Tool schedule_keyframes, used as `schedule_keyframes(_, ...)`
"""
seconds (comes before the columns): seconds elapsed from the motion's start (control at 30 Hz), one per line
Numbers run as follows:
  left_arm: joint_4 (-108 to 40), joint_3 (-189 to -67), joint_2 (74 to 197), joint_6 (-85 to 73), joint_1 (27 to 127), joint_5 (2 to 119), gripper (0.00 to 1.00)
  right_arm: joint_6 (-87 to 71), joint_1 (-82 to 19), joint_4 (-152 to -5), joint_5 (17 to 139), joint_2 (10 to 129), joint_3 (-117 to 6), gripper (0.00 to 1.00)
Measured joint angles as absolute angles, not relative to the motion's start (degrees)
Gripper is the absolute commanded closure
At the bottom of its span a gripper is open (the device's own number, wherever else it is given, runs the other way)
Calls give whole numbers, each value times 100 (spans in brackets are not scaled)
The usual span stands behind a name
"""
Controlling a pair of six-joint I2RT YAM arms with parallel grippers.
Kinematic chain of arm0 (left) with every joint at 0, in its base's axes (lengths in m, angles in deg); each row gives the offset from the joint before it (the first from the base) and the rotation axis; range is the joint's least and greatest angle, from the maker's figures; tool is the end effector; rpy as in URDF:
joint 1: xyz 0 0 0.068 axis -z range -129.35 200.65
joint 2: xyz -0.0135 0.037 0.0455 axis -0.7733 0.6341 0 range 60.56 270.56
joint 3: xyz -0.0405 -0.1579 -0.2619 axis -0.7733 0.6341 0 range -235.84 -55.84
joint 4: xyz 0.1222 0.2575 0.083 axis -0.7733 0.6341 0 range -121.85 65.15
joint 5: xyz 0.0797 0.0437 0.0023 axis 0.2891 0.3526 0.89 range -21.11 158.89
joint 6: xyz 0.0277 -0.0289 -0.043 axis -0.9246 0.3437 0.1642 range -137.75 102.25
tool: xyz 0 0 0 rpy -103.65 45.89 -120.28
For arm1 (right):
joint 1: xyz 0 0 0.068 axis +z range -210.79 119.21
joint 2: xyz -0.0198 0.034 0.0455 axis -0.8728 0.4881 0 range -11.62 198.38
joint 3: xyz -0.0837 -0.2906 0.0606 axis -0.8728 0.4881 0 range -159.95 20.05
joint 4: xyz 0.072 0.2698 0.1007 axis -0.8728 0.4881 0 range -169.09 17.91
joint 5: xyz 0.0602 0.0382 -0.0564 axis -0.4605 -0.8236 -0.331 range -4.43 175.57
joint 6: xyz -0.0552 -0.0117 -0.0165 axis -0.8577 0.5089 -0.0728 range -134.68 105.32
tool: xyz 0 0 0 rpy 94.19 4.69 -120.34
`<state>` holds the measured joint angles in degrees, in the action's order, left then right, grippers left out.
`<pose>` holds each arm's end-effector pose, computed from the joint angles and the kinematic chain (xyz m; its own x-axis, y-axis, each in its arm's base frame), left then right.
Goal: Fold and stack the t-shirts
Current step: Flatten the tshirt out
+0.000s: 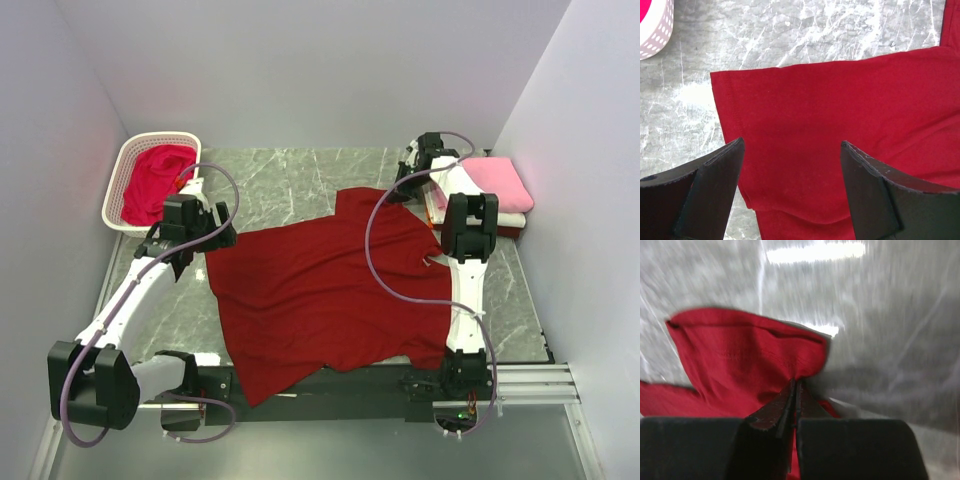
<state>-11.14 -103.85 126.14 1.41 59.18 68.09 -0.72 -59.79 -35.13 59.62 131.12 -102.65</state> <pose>0.2715 -0.0414 0.2870 -0.6310 -0.2371 -0.7387 -0.0507 0.9627 -0.2657 0.5940 0.0290 0.1541 -0.9222 0.2009 -0.3304 0.0155 0.8730 0.4875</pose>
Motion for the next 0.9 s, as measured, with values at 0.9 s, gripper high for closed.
schedule_keyframes(0.9, -1145, -10385, 12550, 139, 5918, 6724, 17, 24, -6211, -3246, 6119, 13798, -11672, 61)
